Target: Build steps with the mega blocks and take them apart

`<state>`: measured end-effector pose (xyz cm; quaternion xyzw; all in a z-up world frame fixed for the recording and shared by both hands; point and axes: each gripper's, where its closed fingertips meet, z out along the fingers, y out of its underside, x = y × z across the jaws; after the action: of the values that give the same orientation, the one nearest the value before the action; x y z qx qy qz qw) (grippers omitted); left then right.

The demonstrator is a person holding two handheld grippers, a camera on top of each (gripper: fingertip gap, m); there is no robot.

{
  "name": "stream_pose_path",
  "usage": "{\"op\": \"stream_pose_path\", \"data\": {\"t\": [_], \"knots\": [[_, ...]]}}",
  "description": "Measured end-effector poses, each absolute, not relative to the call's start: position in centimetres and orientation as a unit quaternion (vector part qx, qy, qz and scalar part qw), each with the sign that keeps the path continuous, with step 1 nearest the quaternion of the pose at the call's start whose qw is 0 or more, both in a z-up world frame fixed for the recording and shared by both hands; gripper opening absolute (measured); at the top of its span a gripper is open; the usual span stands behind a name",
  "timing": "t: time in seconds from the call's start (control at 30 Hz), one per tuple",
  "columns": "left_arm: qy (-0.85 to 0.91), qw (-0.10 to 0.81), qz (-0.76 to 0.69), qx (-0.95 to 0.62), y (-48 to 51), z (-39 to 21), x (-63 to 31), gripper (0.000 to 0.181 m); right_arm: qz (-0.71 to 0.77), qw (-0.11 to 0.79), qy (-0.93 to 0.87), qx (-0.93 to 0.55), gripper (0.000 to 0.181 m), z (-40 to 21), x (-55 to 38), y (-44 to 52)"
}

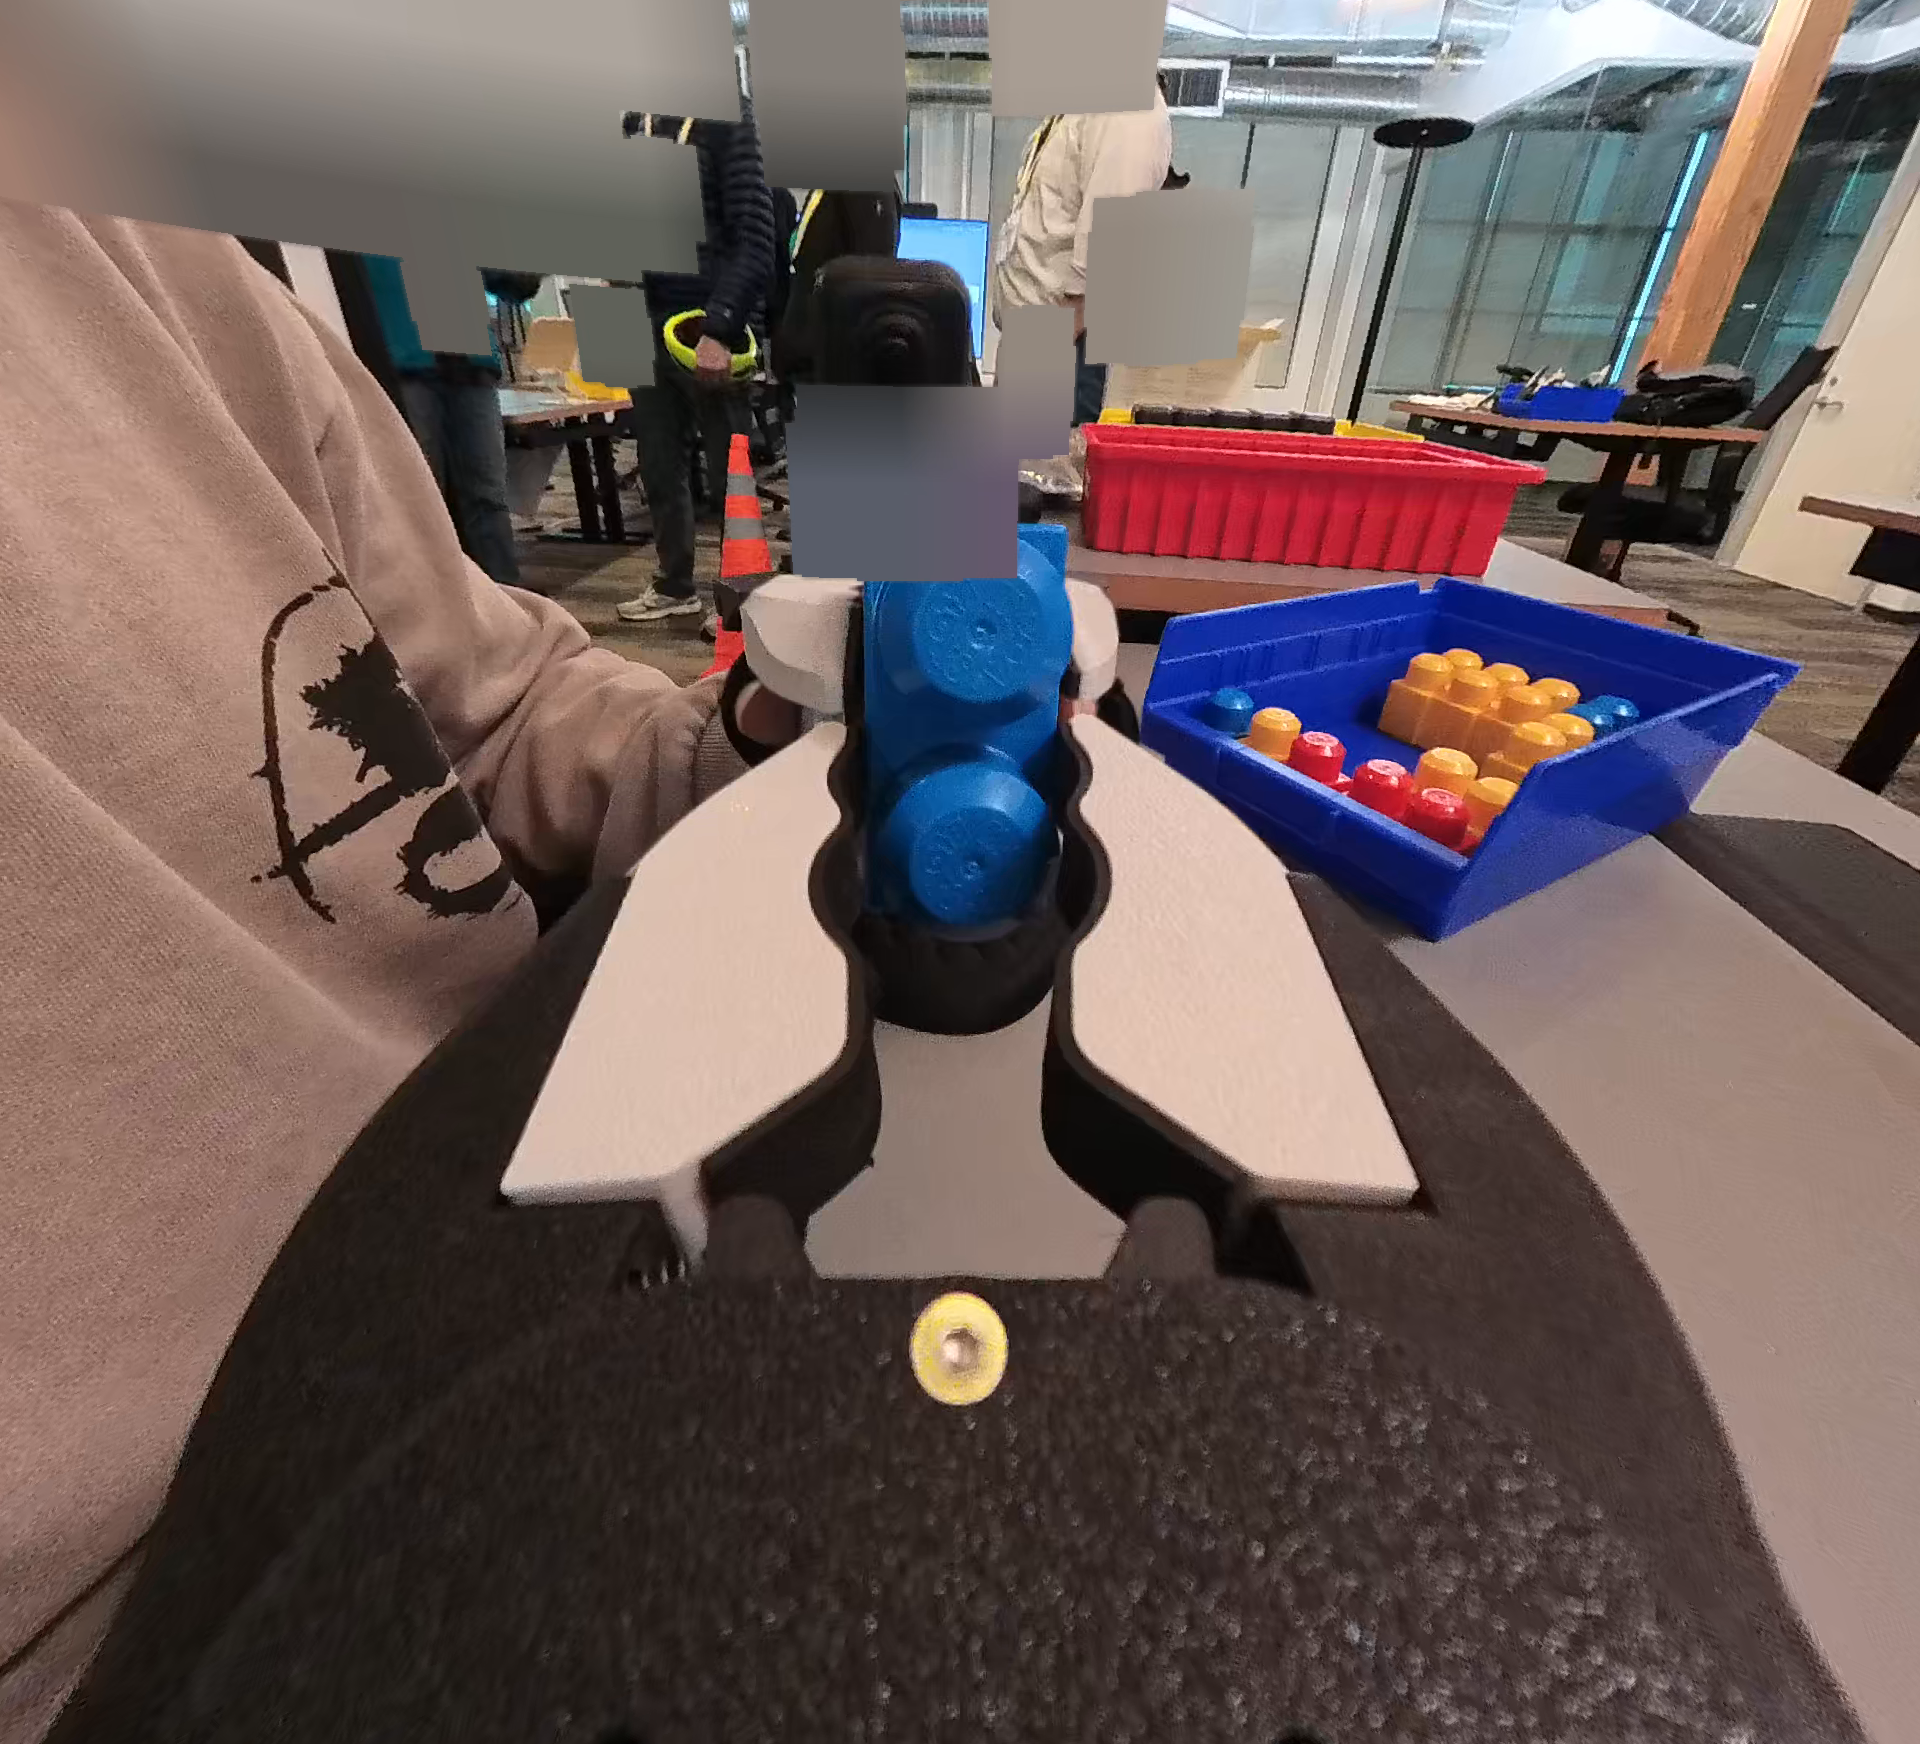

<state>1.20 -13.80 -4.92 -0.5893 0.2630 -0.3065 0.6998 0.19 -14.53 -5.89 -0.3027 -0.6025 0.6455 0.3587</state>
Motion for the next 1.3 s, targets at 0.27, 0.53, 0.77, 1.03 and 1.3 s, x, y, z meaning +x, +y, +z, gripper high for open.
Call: {"op": "stream_pose_path", "data": {"t": [0.27, 0.53, 0.77, 1.03, 1.3], "knots": [[0.231, 0.722, -0.247, -0.604, -15.1, -4.6, -3.9, 0.037, 0.454, 0.297, -0.752, -0.374, 0.048, -9.5, -2.9, -10.5], [0.184, 0.741, -0.180, -0.620, -17.3, -4.8, -7.9, 0.037, 0.251, 0.097, -0.829, -0.490, 0.056, -17.8, -7.8, -8.7], [0.181, 0.736, -0.171, -0.629, -17.8, -5.5, -8.2, 0.037, 0.120, 0.075, -0.864, -0.483, 0.035, -22.1, -8.5, -8.7], [0.180, 0.726, -0.210, -0.629, -16.8, -6.1, -7.1, 0.037, 0.505, 0.260, -0.747, -0.347, 0.035, -8.5, -8.5, -10.5], [0.220, 0.704, -0.253, -0.626, -14.7, -5.4, -3.2, 0.037, 0.679, 0.286, -0.619, -0.273, 0.035, -2.9, -0.4, -11.3]]}}
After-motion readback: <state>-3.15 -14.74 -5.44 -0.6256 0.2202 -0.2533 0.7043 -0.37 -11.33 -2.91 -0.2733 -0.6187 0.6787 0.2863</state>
